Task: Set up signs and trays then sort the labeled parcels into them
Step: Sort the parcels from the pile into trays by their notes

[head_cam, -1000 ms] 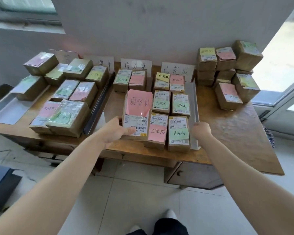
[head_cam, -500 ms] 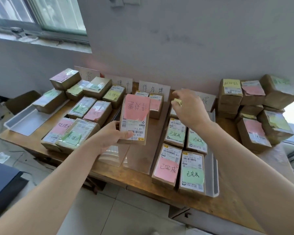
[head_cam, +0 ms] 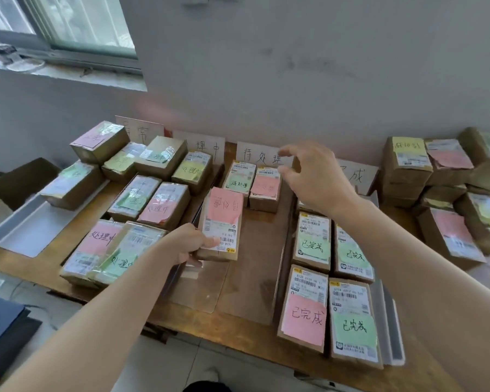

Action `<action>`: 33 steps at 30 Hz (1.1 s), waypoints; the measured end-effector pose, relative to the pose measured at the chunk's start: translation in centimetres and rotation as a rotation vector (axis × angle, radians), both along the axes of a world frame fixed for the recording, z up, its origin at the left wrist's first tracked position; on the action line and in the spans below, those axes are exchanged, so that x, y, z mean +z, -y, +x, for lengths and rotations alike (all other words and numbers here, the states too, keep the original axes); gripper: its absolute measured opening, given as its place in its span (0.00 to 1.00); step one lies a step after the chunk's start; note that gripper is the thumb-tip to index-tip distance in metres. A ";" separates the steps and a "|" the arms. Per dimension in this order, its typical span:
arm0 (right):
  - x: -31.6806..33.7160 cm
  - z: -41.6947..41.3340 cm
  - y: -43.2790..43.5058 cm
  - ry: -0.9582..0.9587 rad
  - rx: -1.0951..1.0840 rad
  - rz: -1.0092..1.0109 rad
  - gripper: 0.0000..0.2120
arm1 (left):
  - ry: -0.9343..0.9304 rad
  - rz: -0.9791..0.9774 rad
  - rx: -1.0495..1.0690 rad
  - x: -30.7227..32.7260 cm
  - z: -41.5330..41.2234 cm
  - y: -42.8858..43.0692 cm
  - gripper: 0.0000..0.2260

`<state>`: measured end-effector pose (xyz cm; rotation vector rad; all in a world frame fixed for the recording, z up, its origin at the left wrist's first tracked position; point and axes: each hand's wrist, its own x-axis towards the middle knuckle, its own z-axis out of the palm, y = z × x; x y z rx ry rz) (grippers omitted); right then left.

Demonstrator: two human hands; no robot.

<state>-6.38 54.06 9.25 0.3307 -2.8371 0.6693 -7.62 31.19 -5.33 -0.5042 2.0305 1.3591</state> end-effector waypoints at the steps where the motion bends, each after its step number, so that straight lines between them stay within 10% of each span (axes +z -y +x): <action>1: 0.0 -0.1 0.5 0.006 -0.011 -0.004 0.16 | 0.022 -0.002 -0.015 -0.5 -0.8 0.2 0.14; 19: 0.1 -0.1 5.4 0.074 -0.320 -0.039 0.15 | -0.069 -0.323 -0.333 -4.6 -9.2 0.2 0.16; 26: 0.3 0.2 6.0 0.052 -0.313 -0.017 0.18 | -0.463 -0.752 -0.583 -0.2 -8.8 0.5 0.16; 33: 2.7 2.2 3.7 -0.085 -0.318 0.084 0.19 | -1.135 -0.391 -0.528 9.5 -5.7 -4.2 0.16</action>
